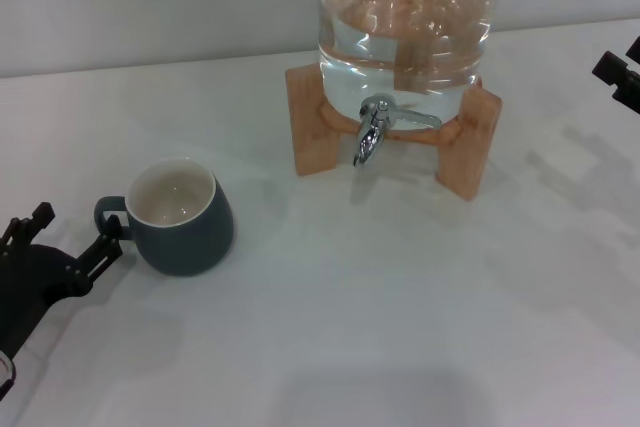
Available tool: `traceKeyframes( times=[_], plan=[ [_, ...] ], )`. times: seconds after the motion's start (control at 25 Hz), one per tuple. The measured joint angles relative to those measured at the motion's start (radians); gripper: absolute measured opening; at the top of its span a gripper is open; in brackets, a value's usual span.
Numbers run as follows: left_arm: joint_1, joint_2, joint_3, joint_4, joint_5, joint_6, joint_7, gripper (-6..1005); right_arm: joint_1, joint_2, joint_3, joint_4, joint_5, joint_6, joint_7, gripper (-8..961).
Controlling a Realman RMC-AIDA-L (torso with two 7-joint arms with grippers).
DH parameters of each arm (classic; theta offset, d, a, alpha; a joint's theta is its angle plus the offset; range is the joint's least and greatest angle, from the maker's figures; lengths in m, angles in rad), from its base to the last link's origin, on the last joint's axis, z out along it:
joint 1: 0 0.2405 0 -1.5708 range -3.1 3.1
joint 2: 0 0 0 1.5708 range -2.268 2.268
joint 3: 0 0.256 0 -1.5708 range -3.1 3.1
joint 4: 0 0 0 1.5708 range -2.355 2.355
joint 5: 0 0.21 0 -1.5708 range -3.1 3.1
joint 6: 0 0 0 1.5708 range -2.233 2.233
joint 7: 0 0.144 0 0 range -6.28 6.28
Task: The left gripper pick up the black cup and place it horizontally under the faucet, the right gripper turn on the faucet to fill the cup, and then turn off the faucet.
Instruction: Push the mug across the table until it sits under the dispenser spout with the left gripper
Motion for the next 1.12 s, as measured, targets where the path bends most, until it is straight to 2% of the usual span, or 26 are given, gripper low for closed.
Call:
traceKeyframes(
  times=[1.12],
  plan=[
    [-0.04, 0.0, -0.005, 0.007, -0.007, 0.043, -0.023, 845, -0.003, 0.0, 0.0, 0.004, 0.001, 0.013, -0.002, 841]
  ],
)
